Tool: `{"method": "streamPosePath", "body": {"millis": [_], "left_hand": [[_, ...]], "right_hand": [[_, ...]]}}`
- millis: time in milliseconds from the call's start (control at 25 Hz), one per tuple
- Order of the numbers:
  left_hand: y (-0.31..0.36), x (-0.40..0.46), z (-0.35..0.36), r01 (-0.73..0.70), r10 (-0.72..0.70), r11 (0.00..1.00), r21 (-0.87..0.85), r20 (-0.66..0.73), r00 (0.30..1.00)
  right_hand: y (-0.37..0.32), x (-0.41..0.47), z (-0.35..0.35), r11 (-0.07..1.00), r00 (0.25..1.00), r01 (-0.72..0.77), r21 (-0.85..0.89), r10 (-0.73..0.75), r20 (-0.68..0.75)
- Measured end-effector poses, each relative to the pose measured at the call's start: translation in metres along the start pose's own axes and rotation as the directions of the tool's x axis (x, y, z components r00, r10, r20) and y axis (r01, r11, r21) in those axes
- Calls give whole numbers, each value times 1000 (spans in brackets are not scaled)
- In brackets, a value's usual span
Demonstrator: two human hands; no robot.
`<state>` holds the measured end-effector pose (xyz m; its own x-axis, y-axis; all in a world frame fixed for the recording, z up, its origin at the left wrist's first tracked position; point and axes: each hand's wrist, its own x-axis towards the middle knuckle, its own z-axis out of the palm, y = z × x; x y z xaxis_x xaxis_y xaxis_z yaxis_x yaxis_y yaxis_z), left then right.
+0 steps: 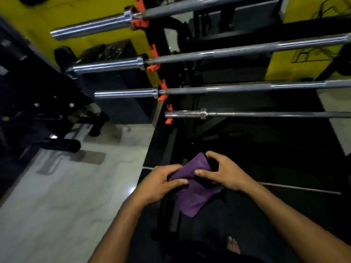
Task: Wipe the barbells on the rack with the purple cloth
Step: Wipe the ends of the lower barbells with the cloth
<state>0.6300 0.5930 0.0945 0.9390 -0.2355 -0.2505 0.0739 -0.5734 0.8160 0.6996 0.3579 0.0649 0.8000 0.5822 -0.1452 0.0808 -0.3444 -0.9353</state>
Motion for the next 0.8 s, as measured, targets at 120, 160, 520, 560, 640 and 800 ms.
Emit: {"method": "streamPosePath", "body": {"millis": [120,160,520,560,640,800], "left_hand": [[-20,-43,-11,75,-66,990,118,-80,995],[-32,-60,-15,104,-89,986,128,-118,989],[-202,-249,-33,540,-425,824,173,-441,790],[-222,-268,-37,542,-434,826,152,-441,786],[-263,-304,-47,535,-444,837,119,-425,789],[-318,-363,-82,544,-472,834,94,-389,791]], "right_hand": [[7,8,45,992,995,67,-107,-58,81],[8,11,64,984,989,97,-148,-79,123],[-17,22,222,887,975,125,-444,-27,220],[-22,22,239,878,976,121,-464,-20,216],[-30,22,277,854,984,96,-511,-4,179],[-62,24,341,832,996,54,-552,-8,85]]}}
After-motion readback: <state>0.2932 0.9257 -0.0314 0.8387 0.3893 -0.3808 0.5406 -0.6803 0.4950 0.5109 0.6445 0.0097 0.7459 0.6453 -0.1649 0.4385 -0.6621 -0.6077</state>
